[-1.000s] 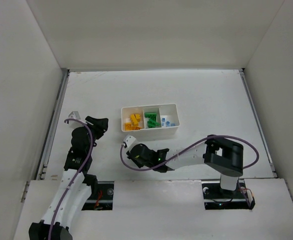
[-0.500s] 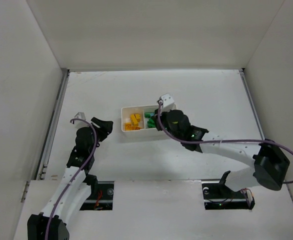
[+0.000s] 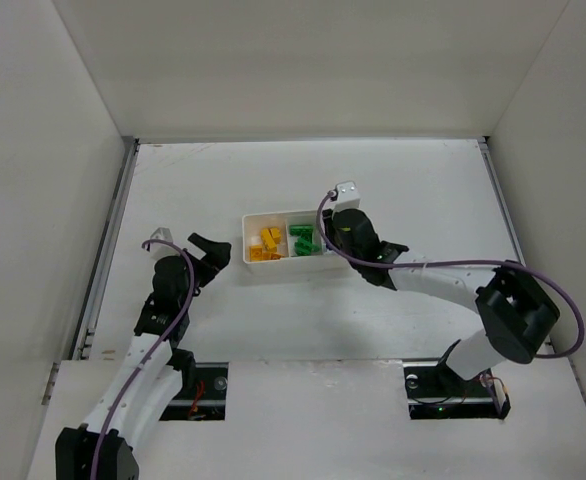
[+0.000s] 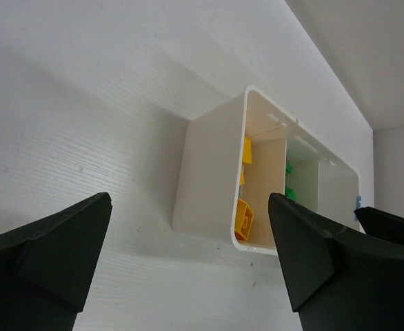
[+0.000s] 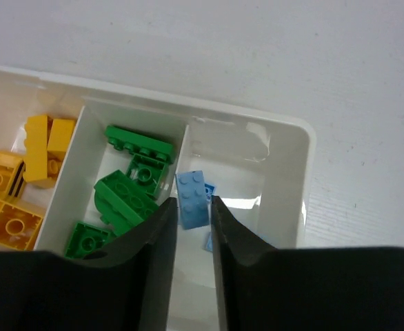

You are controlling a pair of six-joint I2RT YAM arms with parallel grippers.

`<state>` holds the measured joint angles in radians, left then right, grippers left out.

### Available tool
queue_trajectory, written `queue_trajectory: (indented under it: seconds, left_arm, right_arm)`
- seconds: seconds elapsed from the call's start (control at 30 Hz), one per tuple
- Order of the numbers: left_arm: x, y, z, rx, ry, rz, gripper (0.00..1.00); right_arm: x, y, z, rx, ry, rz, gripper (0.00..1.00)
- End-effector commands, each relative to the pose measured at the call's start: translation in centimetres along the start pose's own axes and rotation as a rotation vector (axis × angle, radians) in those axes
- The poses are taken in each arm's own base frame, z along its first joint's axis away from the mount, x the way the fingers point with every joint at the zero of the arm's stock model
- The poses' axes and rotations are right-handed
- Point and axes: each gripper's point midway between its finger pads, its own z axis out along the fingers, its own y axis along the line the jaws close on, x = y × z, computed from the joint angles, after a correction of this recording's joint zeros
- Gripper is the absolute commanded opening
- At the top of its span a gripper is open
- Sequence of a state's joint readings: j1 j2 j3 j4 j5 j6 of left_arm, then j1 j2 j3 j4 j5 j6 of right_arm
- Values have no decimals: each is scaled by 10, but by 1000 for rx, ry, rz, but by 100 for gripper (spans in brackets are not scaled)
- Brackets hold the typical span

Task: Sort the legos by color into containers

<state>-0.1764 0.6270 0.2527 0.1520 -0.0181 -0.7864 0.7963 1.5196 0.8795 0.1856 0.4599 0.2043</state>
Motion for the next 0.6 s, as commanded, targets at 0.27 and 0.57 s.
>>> queue_trajectory:
  seconds: [0.27, 0.57]
  left_arm:
    - [-4, 1, -2, -15, -13, 8, 100]
    - [-7, 17, -8, -74, -32, -2, 100]
  right_arm:
    - [-42, -26, -22, 93, -133, 90, 59]
    - [-37, -87, -81, 232, -264, 316, 82]
